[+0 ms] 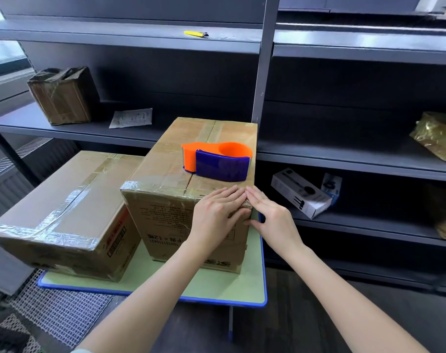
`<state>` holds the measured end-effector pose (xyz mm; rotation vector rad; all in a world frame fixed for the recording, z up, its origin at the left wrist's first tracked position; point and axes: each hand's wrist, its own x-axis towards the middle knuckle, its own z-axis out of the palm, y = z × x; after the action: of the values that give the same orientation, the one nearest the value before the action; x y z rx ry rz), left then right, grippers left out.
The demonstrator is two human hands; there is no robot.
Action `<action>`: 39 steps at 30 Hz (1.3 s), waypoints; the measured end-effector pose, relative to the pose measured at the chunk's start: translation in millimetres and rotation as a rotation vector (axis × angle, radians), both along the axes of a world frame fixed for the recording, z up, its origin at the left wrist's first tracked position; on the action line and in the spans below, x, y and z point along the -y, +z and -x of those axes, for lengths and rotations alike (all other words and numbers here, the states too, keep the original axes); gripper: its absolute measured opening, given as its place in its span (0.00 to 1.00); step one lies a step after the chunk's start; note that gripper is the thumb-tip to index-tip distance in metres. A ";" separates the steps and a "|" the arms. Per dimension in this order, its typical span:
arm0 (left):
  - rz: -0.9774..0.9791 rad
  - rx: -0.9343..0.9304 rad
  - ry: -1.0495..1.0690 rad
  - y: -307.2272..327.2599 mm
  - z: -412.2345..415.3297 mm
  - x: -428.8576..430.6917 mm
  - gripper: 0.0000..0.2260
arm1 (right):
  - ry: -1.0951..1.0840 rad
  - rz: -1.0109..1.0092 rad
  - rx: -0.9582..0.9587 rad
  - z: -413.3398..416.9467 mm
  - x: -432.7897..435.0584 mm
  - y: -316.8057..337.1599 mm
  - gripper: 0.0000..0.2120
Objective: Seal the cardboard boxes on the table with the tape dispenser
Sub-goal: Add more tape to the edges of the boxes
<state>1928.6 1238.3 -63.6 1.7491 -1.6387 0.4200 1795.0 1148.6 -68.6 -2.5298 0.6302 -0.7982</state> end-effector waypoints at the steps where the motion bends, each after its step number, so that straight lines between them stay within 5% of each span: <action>1: -0.010 -0.005 -0.009 -0.4 -0.6 -0.7 0.16 | -0.002 -0.016 0.002 -0.6 -0.9 0.1 0.36; 9: -0.132 -0.017 -0.154 5.7 -13.5 -11.4 0.16 | 0.036 -0.052 -0.013 0.3 -4.1 6.4 0.31; 13: -0.119 -0.126 -0.205 10.8 -22.8 -26.6 0.14 | 0.033 -0.004 -0.029 -1.2 -4.8 18.1 0.21; 20: -0.034 -0.193 -0.039 21.8 -50.2 -49.7 0.16 | -0.155 0.408 0.100 -41.0 -15.9 51.4 0.05; 26: -0.096 -0.201 0.101 31.0 -80.3 -60.1 0.15 | -0.302 0.471 -0.141 -90.9 -20.1 68.4 0.20; 29: -0.150 -0.202 0.058 28.0 -91.6 -62.2 0.13 | -0.326 0.387 -0.318 -105.1 -19.2 78.6 0.20; 39: -0.112 -0.240 0.076 29.1 -111.3 -60.3 0.23 | -0.282 0.087 -0.169 -123.9 -42.8 95.5 0.20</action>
<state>2039.9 1298.6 -34.5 1.8699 -1.4528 0.1470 1918.8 1191.4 27.0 -2.6415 1.0472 -0.7219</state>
